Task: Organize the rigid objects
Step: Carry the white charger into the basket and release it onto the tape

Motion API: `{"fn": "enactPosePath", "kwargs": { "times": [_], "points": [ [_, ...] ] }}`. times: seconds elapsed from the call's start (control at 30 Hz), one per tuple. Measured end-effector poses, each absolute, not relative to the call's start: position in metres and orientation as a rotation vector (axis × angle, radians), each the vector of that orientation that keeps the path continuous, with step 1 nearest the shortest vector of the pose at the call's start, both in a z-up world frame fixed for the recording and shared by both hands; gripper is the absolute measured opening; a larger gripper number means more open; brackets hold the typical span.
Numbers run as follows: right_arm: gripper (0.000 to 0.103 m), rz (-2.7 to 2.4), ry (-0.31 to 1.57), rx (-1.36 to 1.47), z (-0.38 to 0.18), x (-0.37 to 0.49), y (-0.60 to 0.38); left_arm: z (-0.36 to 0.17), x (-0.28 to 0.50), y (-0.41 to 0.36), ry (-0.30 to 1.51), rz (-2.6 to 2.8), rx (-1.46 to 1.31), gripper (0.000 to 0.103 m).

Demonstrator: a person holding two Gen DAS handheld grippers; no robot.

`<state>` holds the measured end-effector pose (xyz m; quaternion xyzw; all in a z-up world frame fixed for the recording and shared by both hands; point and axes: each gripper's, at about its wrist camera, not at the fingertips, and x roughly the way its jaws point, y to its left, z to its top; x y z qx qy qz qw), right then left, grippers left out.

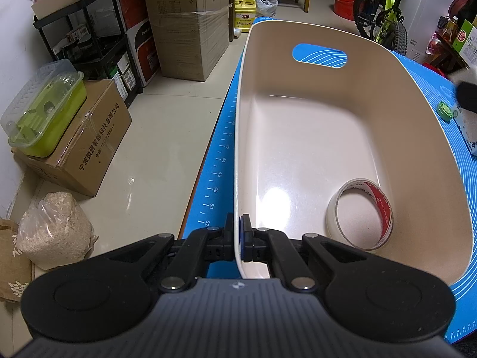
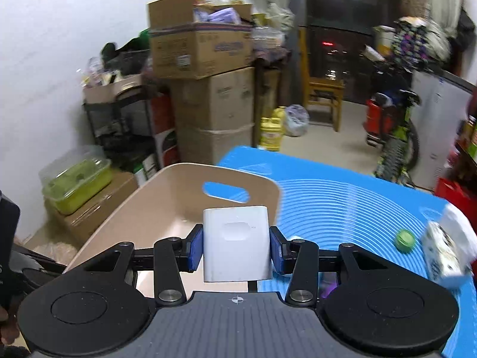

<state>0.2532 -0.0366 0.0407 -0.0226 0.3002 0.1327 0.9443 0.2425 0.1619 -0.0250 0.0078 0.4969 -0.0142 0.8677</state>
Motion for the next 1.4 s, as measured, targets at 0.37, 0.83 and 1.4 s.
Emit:
{"fn": "enactPosePath", "kwargs": {
  "times": [0.37,0.83,1.4],
  "points": [
    [0.052,0.338,0.758,-0.14,0.005,0.29,0.027,-0.024,0.243,0.162,1.038,-0.033,0.024,0.004],
    [0.052,0.317,1.013,-0.251,-0.048,0.319,0.062,-0.024,0.243,0.162,1.038,-0.034,0.027,0.004],
    [0.061,0.315,1.086,-0.268,-0.051,0.321,0.056,-0.023,0.243,0.162,1.037,-0.032,0.038,0.004]
  ]
}}
